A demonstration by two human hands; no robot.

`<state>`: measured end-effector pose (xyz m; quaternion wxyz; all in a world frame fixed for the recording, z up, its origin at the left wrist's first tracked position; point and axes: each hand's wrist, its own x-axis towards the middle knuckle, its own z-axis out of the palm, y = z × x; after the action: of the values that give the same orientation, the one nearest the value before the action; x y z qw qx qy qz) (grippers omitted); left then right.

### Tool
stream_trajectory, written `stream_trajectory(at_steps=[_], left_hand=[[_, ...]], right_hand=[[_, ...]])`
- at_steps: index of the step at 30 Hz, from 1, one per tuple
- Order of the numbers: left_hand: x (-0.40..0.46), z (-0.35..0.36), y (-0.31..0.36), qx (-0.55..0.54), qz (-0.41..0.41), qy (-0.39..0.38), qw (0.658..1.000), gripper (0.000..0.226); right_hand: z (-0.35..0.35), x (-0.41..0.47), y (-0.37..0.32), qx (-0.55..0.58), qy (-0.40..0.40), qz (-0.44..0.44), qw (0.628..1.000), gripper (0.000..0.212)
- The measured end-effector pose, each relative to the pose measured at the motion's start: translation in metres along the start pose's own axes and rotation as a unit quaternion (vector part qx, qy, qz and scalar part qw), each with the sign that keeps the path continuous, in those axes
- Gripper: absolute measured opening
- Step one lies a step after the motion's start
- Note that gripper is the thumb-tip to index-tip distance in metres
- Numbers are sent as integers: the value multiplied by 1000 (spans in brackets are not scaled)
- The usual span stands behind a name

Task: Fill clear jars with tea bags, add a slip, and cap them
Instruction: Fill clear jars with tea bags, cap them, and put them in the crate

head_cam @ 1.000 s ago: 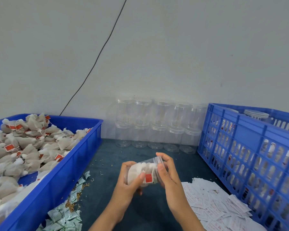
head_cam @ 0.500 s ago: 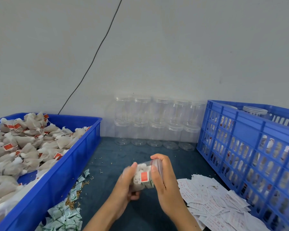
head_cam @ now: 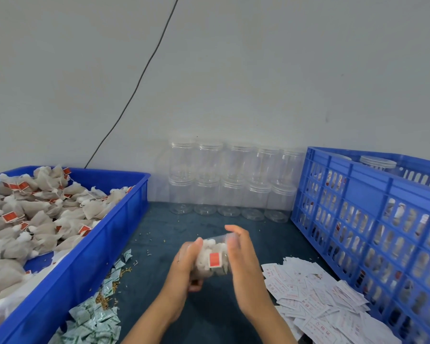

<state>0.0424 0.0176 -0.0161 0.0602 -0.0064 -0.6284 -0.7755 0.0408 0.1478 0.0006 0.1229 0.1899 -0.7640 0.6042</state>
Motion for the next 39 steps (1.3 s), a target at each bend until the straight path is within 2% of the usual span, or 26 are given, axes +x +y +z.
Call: stream_trajectory(at_steps=[2,3,6,11,15,18,20,23,25,26,28,30,33,36,39], left_hand=[[0,-3,3,-35,-68,-28,997,46],[0,-5,4,-39,-77,-39,996,45],[-2,-3,5,-29,-16,-28,999,45],[-8,2,8,32,130,30,991,65],[-9,1,7,50,204,32,977,55],[-8,1,1,77,247,28,966,46],[-8,1,1,68,228,18,971,43],[-6,4,5,56,197,10,979,34],[-5,4,9,51,174,15,983,40],[-4,4,11,45,140,19,989,45],[-3,0,14,26,10,-9,1000,45],[-2,-6,16,7,-122,-59,991,42],[-1,-14,19,-31,-229,-103,967,46],[-1,-16,19,-39,-216,-117,969,46],[-2,-7,13,-21,-94,-77,992,39]], right_hand=[[-2,-2,2,-98,-8,-97,990,52],[-4,-2,3,-135,-11,-124,983,52],[-8,0,6,-201,13,-152,968,48],[-2,2,7,-125,56,-117,984,44],[-3,4,7,-62,46,-56,995,38],[-1,8,6,20,43,41,998,29],[-2,9,6,18,56,50,997,26],[-5,8,5,-5,60,11,998,30],[-6,7,5,-22,56,-37,997,35],[-8,7,6,-52,56,-73,994,35],[-11,5,7,-143,45,-150,977,31],[-13,3,7,-225,27,-203,953,30],[-14,5,6,-282,5,-265,922,31],[-14,5,8,-285,12,-262,922,31],[-7,3,8,-212,60,-157,963,33]])
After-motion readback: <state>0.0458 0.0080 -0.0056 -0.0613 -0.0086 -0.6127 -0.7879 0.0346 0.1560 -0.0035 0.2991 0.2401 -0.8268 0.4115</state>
